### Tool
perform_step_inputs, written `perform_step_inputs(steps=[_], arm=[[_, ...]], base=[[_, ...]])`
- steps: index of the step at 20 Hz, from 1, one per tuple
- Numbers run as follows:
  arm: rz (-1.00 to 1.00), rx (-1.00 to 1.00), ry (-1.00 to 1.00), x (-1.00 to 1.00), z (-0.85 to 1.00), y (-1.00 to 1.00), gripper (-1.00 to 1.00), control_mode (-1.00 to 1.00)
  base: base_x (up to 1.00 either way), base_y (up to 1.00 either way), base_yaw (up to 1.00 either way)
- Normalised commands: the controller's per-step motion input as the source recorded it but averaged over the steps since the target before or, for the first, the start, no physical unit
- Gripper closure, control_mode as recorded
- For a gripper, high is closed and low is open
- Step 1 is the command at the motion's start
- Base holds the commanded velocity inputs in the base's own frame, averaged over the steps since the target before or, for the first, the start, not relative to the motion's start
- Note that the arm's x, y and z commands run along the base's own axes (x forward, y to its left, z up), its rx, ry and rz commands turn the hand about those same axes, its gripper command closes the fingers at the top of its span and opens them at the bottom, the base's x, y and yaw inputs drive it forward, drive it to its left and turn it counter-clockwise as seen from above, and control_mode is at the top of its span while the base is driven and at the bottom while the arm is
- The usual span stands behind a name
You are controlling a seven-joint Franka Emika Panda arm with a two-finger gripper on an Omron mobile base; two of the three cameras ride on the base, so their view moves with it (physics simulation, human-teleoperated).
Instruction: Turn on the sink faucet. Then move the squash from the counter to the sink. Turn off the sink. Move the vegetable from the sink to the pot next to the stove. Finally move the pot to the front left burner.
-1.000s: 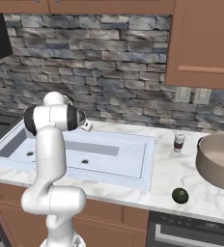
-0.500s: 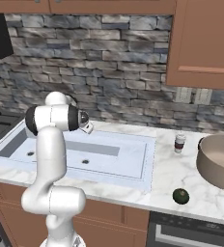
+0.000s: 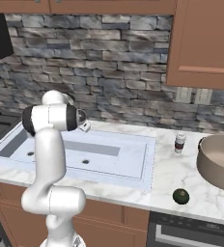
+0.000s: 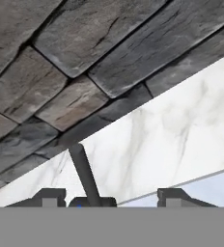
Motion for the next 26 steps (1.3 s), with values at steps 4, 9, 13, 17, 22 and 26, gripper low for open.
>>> perform_step_inputs(steps=[4, 9, 13, 17, 22, 26], arm=[[0.00, 0.00, 0.00, -0.15, 0.42, -0.01, -1.00, -1.00], [0.00, 0.00, 0.00, -0.19, 0.51, -0.05, -1.00, -1.00], [0.00, 0.00, 0.00, -0.36, 0.58, -0.04, -1.00, -1.00], [0.00, 0.00, 0.00, -0.51, 0.68, -0.11, -1.00, -1.00], [0.00, 0.00, 0.00, -0.58, 0.82, -0.20, -1.00, -1.00], [0.00, 0.00, 0.00, -0.60, 0.77, -0.31, -1.00, -1.00]], base=[[0.00, 0.00, 0.00], [0.00, 0.00, 0.00], [0.00, 0.00, 0.00], [0.00, 0.00, 0.00], [0.00, 0.00, 0.00], [0.00, 0.00, 0.00]])
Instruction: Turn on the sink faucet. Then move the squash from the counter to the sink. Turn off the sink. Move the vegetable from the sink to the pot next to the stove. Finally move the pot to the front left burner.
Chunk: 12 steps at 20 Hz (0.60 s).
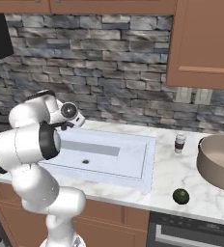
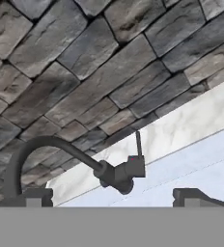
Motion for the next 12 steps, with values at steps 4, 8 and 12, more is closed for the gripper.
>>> perform_step_inputs(steps=[4, 8, 12], arm=[[0.00, -0.01, 0.05, -0.52, 0.69, -0.33, -1.00, -1.00], [0.00, -0.04, 0.13, -0.42, 0.79, -0.31, -1.00, -1.00], [0.00, -0.08, 0.24, -0.32, 0.83, -0.24, -1.00, -1.00]], base=[[0.00, 0.00, 0.00], [0.00, 0.00, 0.00], [0.00, 0.00, 0.00]])
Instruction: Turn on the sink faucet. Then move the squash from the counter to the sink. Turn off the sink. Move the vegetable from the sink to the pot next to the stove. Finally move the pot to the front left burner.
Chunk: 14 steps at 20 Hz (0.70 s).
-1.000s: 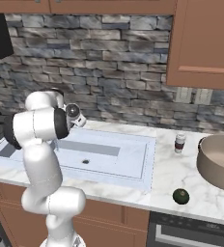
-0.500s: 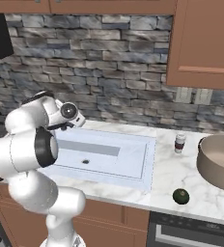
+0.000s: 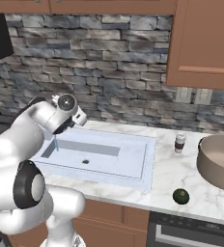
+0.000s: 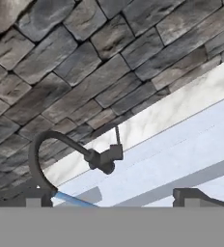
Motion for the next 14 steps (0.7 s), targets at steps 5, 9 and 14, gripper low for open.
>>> perform_step_inputs(steps=[5, 9, 14], arm=[[0.00, -0.08, 0.27, -0.34, 0.62, -0.21, -1.00, -1.00], [0.00, -0.05, 0.18, -0.56, 0.02, -0.25, -1.00, -1.00], [0.00, -0.05, 0.08, -0.88, -0.45, -0.33, -1.00, -1.00]], base=[[0.00, 0.00, 0.00], [0.00, 0.00, 0.00], [0.00, 0.00, 0.00]])
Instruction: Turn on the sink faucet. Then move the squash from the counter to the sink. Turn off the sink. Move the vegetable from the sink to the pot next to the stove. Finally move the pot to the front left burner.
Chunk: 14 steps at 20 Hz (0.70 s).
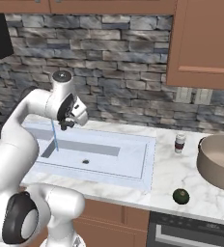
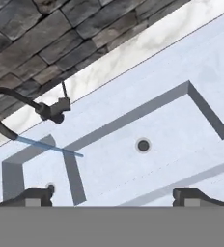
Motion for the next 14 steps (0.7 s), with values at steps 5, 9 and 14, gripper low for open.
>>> perform_step_inputs(steps=[5, 9, 14], arm=[[-0.01, -0.01, 0.02, -1.00, -0.44, -0.47, -1.00, -1.00], [-0.05, 0.00, 0.09, -0.87, -0.18, -0.56, -1.00, -1.00], [-0.05, 0.00, 0.14, -0.61, -0.03, -0.66, -1.00, -1.00]], base=[[0.00, 0.00, 0.00], [0.00, 0.00, 0.00], [0.00, 0.00, 0.00]])
